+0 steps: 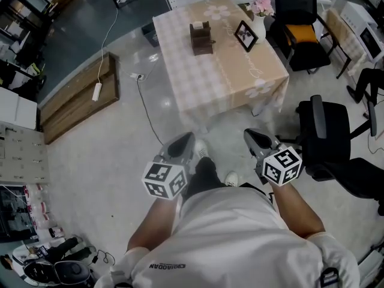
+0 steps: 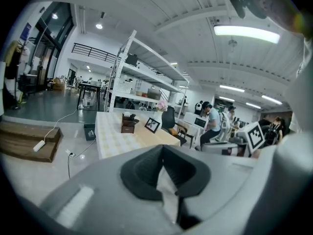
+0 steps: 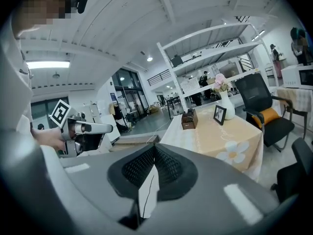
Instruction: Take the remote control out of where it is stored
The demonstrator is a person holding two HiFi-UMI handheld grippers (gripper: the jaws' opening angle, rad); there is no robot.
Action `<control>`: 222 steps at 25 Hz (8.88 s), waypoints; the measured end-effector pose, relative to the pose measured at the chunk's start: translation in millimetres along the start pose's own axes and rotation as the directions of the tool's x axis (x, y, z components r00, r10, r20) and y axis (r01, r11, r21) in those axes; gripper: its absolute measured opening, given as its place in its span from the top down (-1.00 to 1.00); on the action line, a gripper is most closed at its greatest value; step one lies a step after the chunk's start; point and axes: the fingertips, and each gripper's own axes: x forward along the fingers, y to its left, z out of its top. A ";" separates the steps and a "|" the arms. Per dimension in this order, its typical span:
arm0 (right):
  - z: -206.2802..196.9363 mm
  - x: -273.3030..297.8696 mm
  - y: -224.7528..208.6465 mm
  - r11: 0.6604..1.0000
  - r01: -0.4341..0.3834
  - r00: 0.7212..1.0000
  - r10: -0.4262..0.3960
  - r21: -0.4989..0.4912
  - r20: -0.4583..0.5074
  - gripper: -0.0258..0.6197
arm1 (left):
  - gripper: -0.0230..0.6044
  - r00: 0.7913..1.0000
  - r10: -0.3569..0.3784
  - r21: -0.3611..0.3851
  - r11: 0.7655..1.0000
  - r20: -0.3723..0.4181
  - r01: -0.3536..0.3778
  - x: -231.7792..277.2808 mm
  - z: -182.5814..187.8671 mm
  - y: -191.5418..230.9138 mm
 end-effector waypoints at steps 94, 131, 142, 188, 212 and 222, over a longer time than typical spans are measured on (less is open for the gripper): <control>135.9 395.0 -229.1 0.637 -0.108 0.904 -0.256 -0.763 -0.342 0.73 | 0.92 0.996 0.071 -0.048 0.996 -0.062 -0.074 232.2 120.7 263.5; 89.9 317.6 -294.9 0.845 0.186 0.982 -0.147 0.502 -0.116 0.74 | 0.92 0.995 -0.006 -0.018 1.000 -0.101 0.004 256.6 115.5 236.9; 26.3 308.5 -352.5 0.735 0.343 0.938 -0.238 0.585 -0.252 0.69 | 0.92 0.993 0.001 -0.026 1.000 -0.116 -0.004 256.0 110.2 232.1; 144.6 303.0 -183.3 0.991 0.114 0.985 -0.122 -0.072 -0.120 0.91 | 0.92 0.999 -0.002 0.000 1.000 -0.042 0.002 237.1 127.3 245.4; 139.0 308.4 -183.2 0.980 0.069 0.980 -0.101 -0.185 -0.169 0.91 | 0.92 0.999 -0.013 0.016 1.000 -0.031 0.014 248.3 134.5 235.0; 140.0 321.8 -197.3 0.980 0.076 0.978 -0.109 -0.183 -0.178 0.91 | 0.92 0.999 0.014 -0.015 1.000 -0.036 -0.015 251.0 132.2 245.0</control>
